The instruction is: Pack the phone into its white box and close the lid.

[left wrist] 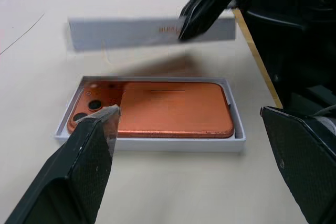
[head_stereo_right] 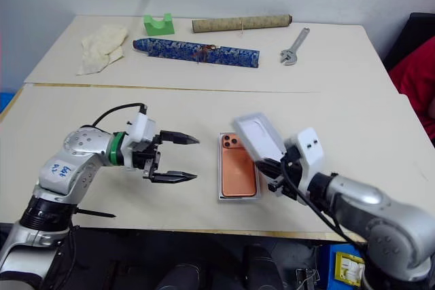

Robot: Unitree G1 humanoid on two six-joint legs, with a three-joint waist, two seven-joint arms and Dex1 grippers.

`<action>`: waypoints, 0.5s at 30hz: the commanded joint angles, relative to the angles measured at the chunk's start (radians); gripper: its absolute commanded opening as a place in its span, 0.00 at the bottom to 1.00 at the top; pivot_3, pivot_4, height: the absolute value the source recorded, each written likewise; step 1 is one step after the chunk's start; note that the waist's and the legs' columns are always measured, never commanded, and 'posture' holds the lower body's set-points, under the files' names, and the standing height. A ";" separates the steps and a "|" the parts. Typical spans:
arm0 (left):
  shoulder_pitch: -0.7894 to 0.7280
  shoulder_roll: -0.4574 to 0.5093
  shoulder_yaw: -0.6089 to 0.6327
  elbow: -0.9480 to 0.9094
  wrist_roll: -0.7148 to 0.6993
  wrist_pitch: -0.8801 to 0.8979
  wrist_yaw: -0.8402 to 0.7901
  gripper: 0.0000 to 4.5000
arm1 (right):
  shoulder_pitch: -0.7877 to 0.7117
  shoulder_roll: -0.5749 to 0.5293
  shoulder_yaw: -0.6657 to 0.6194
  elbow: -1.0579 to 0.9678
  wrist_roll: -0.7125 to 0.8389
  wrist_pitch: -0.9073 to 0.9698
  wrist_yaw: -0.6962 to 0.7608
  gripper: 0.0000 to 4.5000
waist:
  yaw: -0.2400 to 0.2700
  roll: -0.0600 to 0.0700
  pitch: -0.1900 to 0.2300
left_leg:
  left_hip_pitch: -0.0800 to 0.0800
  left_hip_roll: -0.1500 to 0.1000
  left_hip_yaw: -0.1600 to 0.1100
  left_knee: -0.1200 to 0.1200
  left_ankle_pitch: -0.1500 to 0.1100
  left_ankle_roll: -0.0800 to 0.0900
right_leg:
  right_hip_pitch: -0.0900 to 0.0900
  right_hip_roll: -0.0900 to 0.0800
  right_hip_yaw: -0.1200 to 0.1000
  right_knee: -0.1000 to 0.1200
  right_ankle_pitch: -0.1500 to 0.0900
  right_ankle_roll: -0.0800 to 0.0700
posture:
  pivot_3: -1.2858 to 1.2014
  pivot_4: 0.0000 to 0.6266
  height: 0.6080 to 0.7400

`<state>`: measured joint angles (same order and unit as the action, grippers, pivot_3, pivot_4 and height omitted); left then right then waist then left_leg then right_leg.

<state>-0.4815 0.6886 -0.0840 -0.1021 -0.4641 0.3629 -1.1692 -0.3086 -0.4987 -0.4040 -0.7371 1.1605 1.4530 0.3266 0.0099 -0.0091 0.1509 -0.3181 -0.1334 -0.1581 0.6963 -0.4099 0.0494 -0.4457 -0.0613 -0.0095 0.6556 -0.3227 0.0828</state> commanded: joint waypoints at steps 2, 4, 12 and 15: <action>0.053 0.035 0.080 -0.013 0.011 -0.018 0.036 1.00 | -0.103 -0.017 0.066 0.168 0.291 0.000 -0.092 0.01 | -0.002 0.000 0.000 | 0.000 0.000 0.000 0.000 0.000 0.000 | 0.000 0.000 -0.001 0.000 0.000 0.000 | 0.52 0.24 1.00; 0.096 0.052 0.114 -0.039 0.009 -0.016 0.058 1.00 | -0.154 0.022 0.151 0.269 0.379 -0.034 -0.167 0.01 | -0.009 0.000 0.000 | 0.000 0.000 0.000 0.000 0.000 0.000 | 0.000 -0.001 -0.001 0.000 0.000 0.000 | 0.52 0.24 1.00; 0.235 0.119 0.248 -0.127 -0.016 0.022 0.125 1.00 | -0.312 0.270 0.398 0.592 0.703 -0.285 -0.494 0.01 | -0.021 0.001 0.001 | 0.000 0.001 0.000 0.000 0.000 0.000 | -0.001 -0.001 -0.007 0.001 0.002 -0.004 | 0.52 0.24 1.00; 0.269 0.130 0.282 -0.144 -0.027 0.025 0.128 0.91 | -0.291 0.302 0.443 0.649 0.740 -0.329 -0.551 0.00 | -0.021 0.002 0.001 | 0.001 0.002 -0.002 0.000 0.000 -0.001 | -0.001 -0.001 -0.012 0.002 0.003 -0.006 | 0.52 0.24 1.00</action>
<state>-0.2270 0.8043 0.1589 -0.2022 -0.4683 0.3902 -1.0433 -0.6156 -0.2047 0.0221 -0.1105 1.8535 1.1614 -0.1883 -0.0113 -0.0069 0.1517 -0.3171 -0.1314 -0.1606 0.6968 -0.4103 0.0487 -0.4466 -0.0622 -0.0217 0.6580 -0.3190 0.0760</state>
